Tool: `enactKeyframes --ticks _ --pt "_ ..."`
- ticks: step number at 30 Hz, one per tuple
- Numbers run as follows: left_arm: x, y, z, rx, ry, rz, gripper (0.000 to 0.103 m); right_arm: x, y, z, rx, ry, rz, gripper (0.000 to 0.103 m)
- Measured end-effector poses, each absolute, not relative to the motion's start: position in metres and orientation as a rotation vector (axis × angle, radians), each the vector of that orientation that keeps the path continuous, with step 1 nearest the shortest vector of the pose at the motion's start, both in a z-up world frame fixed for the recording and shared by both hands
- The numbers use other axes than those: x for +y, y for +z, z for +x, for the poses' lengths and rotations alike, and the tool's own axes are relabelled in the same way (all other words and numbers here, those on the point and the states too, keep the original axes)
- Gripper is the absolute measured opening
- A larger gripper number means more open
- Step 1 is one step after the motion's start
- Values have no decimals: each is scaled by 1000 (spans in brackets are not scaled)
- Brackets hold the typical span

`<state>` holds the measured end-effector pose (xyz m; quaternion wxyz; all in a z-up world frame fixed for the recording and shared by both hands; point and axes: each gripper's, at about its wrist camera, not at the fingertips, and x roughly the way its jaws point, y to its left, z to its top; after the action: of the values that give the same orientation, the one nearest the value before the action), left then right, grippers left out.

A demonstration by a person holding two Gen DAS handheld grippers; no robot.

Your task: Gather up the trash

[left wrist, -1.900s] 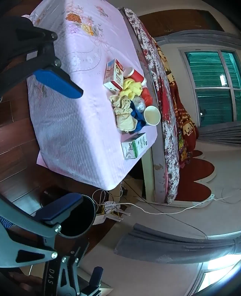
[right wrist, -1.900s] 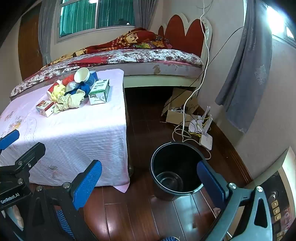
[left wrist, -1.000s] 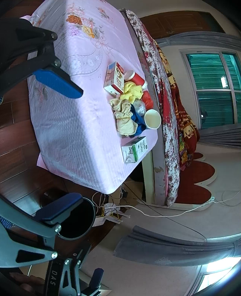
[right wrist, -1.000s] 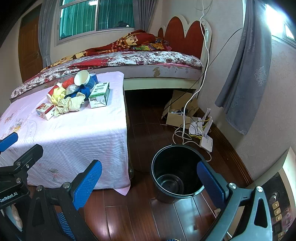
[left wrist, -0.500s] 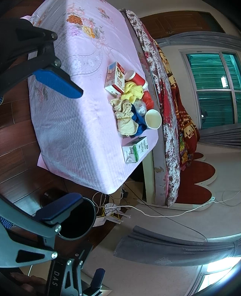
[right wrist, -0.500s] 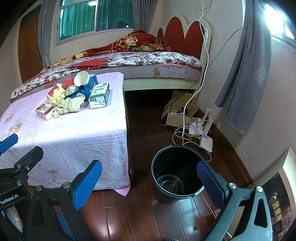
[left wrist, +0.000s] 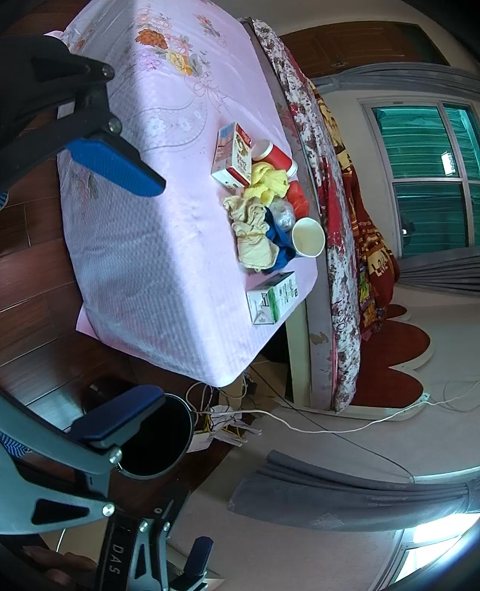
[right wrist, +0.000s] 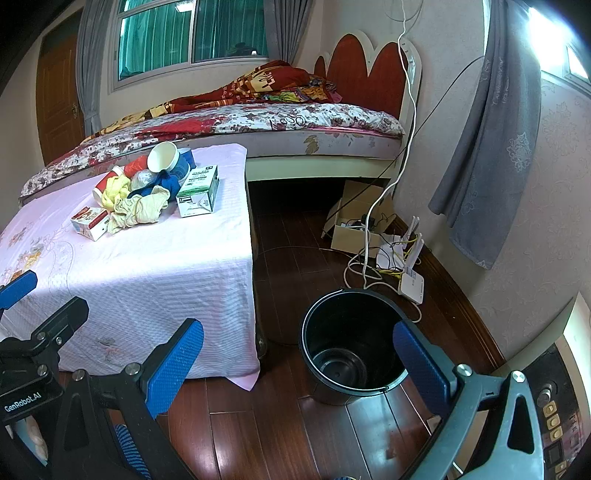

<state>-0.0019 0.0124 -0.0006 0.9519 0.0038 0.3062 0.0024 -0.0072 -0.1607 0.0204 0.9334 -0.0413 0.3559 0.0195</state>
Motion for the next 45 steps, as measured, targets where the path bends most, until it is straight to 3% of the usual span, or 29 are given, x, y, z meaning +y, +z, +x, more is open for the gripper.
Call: enactKeyframes --ticks 45 --pt "24 -5 6 631 47 16 102 -155 19 -5 744 105 -52 103"
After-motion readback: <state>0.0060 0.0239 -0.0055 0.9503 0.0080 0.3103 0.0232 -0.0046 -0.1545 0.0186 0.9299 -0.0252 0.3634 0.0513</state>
